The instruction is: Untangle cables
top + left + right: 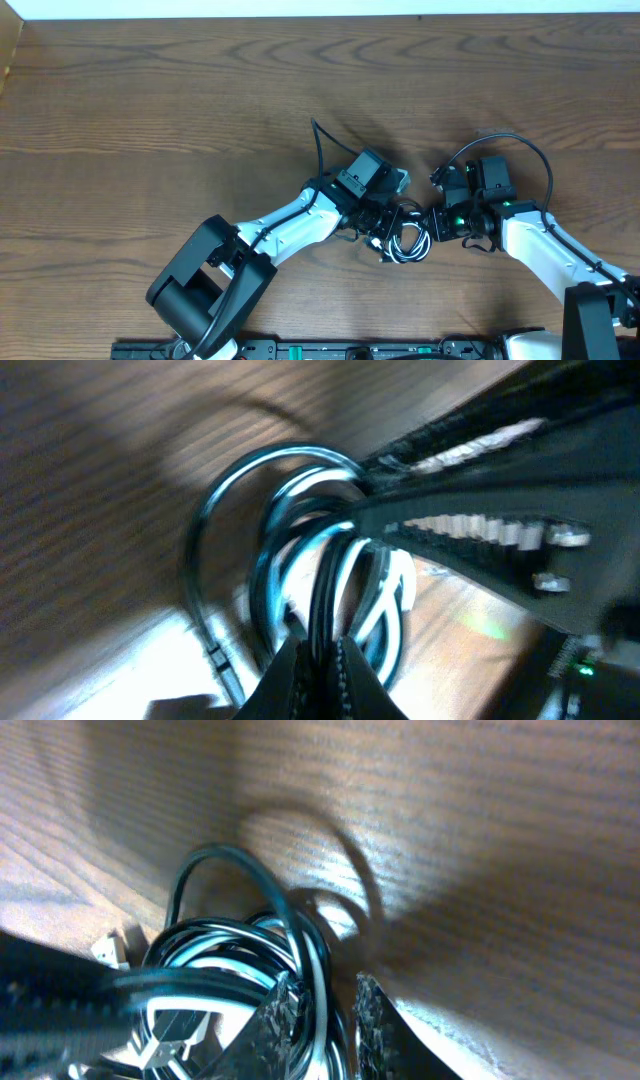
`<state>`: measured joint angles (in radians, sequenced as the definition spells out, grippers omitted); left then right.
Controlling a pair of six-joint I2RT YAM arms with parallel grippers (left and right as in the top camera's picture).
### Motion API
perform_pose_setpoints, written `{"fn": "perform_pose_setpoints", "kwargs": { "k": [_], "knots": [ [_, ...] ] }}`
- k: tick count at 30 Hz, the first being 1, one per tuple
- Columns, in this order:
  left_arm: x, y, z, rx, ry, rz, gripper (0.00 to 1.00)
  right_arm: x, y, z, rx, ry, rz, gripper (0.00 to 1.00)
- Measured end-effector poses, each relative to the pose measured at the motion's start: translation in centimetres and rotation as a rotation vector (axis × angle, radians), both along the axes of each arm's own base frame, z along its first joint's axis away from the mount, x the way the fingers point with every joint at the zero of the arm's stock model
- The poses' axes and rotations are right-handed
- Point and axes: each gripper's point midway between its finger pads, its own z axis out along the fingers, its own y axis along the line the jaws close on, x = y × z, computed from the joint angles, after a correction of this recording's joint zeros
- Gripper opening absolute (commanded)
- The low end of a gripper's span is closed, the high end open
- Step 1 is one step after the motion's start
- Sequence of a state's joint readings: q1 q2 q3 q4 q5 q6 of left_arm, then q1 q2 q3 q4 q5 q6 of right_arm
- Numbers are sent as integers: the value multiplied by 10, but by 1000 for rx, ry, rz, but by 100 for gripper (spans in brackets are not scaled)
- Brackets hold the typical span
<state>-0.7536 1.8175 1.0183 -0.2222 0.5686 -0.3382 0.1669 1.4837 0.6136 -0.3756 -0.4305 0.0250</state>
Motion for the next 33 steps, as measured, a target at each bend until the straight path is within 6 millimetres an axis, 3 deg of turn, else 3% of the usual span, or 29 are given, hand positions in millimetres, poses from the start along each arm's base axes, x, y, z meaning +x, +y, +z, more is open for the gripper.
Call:
{"fn": "perform_pose_setpoints", "kwargs": {
  "k": [3, 10, 17, 20, 23, 24, 25, 28, 31, 33],
  "knots": [
    [0, 10, -8, 62, -5, 18, 7, -4, 0, -3, 4, 12, 3, 1],
    [0, 13, -10, 86, -11, 24, 7, -4, -6, -7, -30, 31, -59, 1],
    [-6, 31, -20, 193, 10, 40, 7, 18, -79, -12, -306, 21, -593, 1],
    [-1, 31, -17, 203, -9, 47, 8, 16, -98, -11, -301, 64, -770, 1],
    [-1, 39, -19, 241, -12, 58, 7, 1, -137, -14, -391, 111, -950, 2],
    [-1, 42, -21, 253, -15, 60, 7, -3, -150, -13, -421, 116, -1006, 7],
    [0, 42, -21, 255, -20, 63, 7, -7, -159, -13, -440, 121, -1048, 20],
    [9, 49, -20, 264, -33, 87, 7, -12, -174, -13, -500, 109, -1082, 41],
    [32, 65, -4, 244, -70, 158, 7, 0, -171, -12, -470, 72, -1018, 51],
    [46, 72, 16, 210, -118, 201, 7, 16, -152, -13, -380, 42, -874, 58]
  ]
}}
